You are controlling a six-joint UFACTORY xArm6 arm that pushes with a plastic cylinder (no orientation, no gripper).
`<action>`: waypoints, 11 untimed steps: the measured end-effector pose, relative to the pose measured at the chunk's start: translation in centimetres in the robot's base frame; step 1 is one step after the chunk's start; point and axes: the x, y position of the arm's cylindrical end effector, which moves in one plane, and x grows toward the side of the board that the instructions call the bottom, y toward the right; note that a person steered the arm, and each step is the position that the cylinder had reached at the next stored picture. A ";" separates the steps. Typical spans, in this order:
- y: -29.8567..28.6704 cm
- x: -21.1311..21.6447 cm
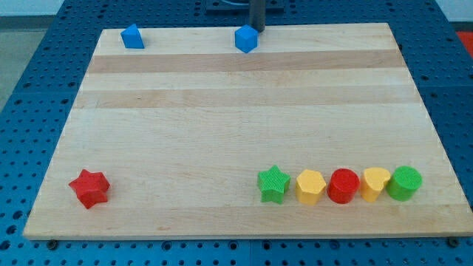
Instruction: Move the blue cube towards the bottom center
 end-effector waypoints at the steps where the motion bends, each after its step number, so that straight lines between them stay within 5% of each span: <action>1: -0.5 0.7; 6: -5.0 4.7; 11: -6.7 14.5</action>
